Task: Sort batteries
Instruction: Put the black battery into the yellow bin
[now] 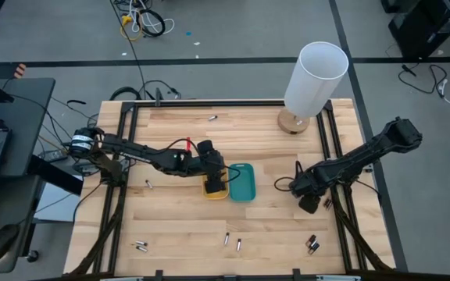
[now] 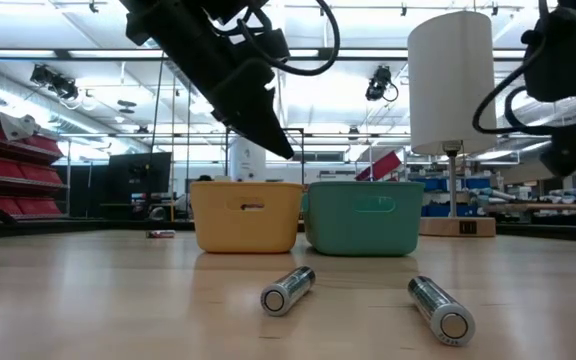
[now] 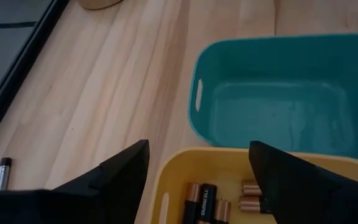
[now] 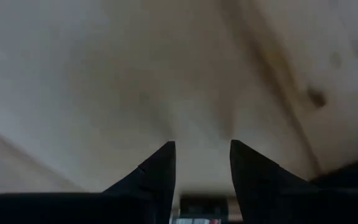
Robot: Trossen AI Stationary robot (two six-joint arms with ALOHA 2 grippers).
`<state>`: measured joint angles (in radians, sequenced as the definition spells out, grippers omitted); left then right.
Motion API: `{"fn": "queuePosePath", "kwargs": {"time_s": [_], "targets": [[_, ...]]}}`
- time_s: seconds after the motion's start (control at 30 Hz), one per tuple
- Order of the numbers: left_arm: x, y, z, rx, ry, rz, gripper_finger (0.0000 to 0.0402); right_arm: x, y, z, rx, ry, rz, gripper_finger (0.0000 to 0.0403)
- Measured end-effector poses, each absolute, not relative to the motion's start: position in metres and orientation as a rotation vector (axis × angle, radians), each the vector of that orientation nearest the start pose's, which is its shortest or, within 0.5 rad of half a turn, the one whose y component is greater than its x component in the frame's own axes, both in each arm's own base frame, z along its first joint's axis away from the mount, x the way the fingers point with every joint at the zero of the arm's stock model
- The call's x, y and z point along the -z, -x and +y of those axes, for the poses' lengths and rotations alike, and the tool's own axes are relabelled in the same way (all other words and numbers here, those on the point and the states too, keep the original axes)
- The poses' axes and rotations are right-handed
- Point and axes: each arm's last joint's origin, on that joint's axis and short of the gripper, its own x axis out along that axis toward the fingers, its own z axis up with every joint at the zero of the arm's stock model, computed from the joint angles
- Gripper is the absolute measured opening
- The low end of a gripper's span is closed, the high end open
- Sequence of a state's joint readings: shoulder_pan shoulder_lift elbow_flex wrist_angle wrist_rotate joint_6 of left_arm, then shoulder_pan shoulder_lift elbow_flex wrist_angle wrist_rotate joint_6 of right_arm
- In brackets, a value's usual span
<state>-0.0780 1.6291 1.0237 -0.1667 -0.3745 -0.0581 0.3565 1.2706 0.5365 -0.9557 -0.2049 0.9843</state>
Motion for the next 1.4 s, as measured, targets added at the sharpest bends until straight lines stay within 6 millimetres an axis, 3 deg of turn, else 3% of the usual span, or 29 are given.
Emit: {"fn": "queuePosePath", "kwargs": {"time_s": [0.3,0.57,0.87,1.2,1.4], "targets": [[-0.217,-0.344,-0.016,-0.307,-0.09,0.666,0.0291,-0.135,-0.137,0.061,0.464,-0.572,1.856,0.0139],[-0.217,-0.344,-0.016,-0.31,-0.079,0.658,0.0291,-0.127,-0.144,0.068,0.613,-0.612,1.917,0.0138],[-0.218,-0.344,-0.016,-0.31,-0.077,0.651,0.0291,-0.152,-0.17,0.081,0.561,-0.377,1.988,0.0138],[-0.217,-0.344,-0.016,-0.311,-0.074,0.651,0.0291,-0.121,-0.171,0.098,0.513,-0.131,2.224,0.0138],[-0.217,-0.344,-0.016,-0.311,-0.074,0.651,0.0291,-0.115,-0.165,0.104,0.497,-0.035,2.322,0.0138]]}}
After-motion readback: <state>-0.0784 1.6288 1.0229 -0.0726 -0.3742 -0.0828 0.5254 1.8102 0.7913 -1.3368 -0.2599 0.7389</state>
